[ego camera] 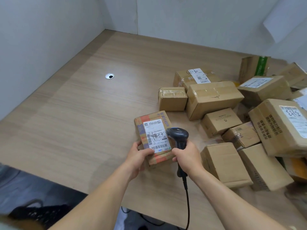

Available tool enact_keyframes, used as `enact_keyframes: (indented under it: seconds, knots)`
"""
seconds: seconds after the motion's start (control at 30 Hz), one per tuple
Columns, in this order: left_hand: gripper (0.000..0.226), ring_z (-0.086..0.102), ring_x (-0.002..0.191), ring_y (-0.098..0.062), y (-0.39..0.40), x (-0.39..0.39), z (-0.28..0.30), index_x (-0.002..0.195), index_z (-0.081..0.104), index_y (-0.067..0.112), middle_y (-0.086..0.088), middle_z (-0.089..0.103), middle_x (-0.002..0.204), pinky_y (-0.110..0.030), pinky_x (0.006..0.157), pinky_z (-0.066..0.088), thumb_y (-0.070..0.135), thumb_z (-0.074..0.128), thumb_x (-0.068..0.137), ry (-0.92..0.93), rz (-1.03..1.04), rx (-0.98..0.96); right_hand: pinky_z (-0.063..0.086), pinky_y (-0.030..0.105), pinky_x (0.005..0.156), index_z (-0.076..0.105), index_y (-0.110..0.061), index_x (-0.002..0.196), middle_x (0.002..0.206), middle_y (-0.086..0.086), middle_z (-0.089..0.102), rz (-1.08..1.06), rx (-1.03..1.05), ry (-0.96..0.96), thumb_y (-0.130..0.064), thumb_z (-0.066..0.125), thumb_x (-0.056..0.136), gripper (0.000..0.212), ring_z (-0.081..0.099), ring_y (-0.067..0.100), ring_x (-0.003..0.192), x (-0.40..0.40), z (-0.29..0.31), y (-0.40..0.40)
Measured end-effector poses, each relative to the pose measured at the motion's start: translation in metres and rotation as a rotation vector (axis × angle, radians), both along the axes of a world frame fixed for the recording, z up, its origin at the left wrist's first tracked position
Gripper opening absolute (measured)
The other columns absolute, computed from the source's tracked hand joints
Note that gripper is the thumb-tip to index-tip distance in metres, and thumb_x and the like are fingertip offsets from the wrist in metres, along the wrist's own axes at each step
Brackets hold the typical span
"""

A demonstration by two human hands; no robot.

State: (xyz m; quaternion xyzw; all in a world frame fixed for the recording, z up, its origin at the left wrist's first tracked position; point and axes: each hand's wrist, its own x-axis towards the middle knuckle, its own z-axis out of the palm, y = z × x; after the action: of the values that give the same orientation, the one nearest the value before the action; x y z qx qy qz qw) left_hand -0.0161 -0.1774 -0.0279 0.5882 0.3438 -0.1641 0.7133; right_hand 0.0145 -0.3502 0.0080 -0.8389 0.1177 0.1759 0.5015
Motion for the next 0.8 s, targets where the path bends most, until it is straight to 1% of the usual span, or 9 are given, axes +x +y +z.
enact_keyframes:
  seconds: [0.1, 0.17, 0.2, 0.27, 0.33, 0.47, 0.6, 0.7, 0.8]
  knots:
    - [0.064, 0.075, 0.088, -0.024, 0.002, -0.008, -0.002, 0.138, 0.04, 0.022, -0.008, 0.075, 0.113, -0.035, 0.059, 0.06, 0.002, 0.07, 0.085, -0.043, 0.018, -0.061, 0.04, 0.01, 0.043, 0.06, -0.017, 0.101, 0.092, 0.005, 0.069, -0.026, 0.038, 0.002, -0.006, 0.065, 0.088, 0.017, 0.068, 0.018, 0.067, -0.006, 0.001, 0.0]
    - [0.077, 0.075, 0.092, -0.026, 0.004, -0.012, -0.001, 0.137, 0.041, 0.025, -0.006, 0.077, 0.109, -0.046, 0.078, 0.06, 0.013, 0.077, 0.071, -0.056, 0.007, -0.063, 0.044, 0.014, 0.047, 0.061, -0.015, 0.101, 0.094, 0.007, 0.069, -0.037, 0.059, 0.007, -0.005, 0.064, 0.088, 0.017, 0.068, 0.019, 0.066, -0.009, 0.001, -0.001]
    - [0.081, 0.075, 0.09, -0.025, 0.005, -0.014, -0.001, 0.137, 0.042, 0.026, -0.005, 0.077, 0.107, -0.045, 0.079, 0.059, 0.019, 0.077, 0.065, -0.066, -0.005, -0.047, 0.047, 0.019, 0.052, 0.061, -0.015, 0.1, 0.094, 0.007, 0.07, -0.04, 0.067, 0.01, -0.005, 0.064, 0.087, 0.018, 0.068, 0.019, 0.065, -0.01, 0.001, -0.001]
    - [0.081, 0.074, 0.081, -0.019, 0.006, -0.017, 0.0, 0.135, 0.043, 0.028, -0.003, 0.078, 0.102, -0.035, 0.07, 0.056, 0.021, 0.079, 0.064, -0.089, -0.002, -0.027, 0.051, 0.029, 0.06, 0.06, -0.017, 0.098, 0.092, 0.008, 0.069, -0.041, 0.087, 0.013, -0.004, 0.065, 0.085, 0.019, 0.069, 0.019, 0.063, -0.013, 0.001, -0.003]
    - [0.075, 0.074, 0.074, -0.012, 0.006, -0.019, 0.002, 0.136, 0.042, 0.03, -0.001, 0.077, 0.101, -0.028, 0.061, 0.056, 0.012, 0.082, 0.075, -0.109, 0.003, -0.03, 0.055, 0.035, 0.065, 0.06, -0.017, 0.096, 0.089, 0.007, 0.069, -0.043, 0.113, 0.013, -0.002, 0.065, 0.083, 0.021, 0.068, 0.02, 0.062, -0.015, 0.001, -0.004]
    - [0.088, 0.074, 0.091, -0.015, 0.01, -0.022, 0.013, 0.145, 0.029, 0.043, 0.001, 0.073, 0.114, -0.03, 0.059, 0.057, 0.004, 0.077, 0.082, -0.112, -0.044, -0.034, 0.056, 0.041, 0.071, 0.061, -0.017, 0.094, 0.085, 0.005, 0.067, -0.035, 0.16, -0.006, 0.001, 0.065, 0.083, 0.021, 0.067, 0.021, 0.063, -0.017, 0.008, -0.004]
    - [0.114, 0.072, 0.1, -0.027, 0.019, -0.019, 0.027, 0.152, 0.022, 0.041, -0.007, 0.072, 0.119, -0.03, 0.057, 0.057, 0.001, 0.083, 0.065, -0.125, -0.052, -0.034, 0.053, 0.031, 0.06, 0.062, -0.016, 0.092, 0.083, 0.006, 0.067, 0.001, 0.215, -0.03, 0.006, 0.063, 0.081, 0.025, 0.064, 0.018, 0.058, -0.013, 0.021, -0.001]
    - [0.119, 0.072, 0.095, -0.023, 0.028, -0.012, 0.045, 0.153, 0.023, 0.045, -0.005, 0.075, 0.113, -0.033, 0.061, 0.055, 0.01, 0.081, 0.054, -0.154, -0.074, 0.02, 0.049, 0.021, 0.051, 0.061, -0.014, 0.092, 0.078, 0.009, 0.066, 0.017, 0.254, -0.019, 0.0, 0.065, 0.073, 0.024, 0.062, 0.015, 0.053, -0.013, 0.033, 0.001]
    - [0.118, 0.073, 0.084, -0.018, 0.046, -0.005, 0.068, 0.155, 0.024, 0.044, -0.005, 0.077, 0.107, -0.032, 0.064, 0.055, 0.009, 0.08, 0.056, -0.188, -0.111, 0.093, 0.05, 0.025, 0.054, 0.06, -0.014, 0.092, 0.077, 0.009, 0.066, 0.064, 0.26, -0.018, -0.006, 0.065, 0.068, 0.026, 0.062, 0.016, 0.055, -0.014, 0.045, 0.004]
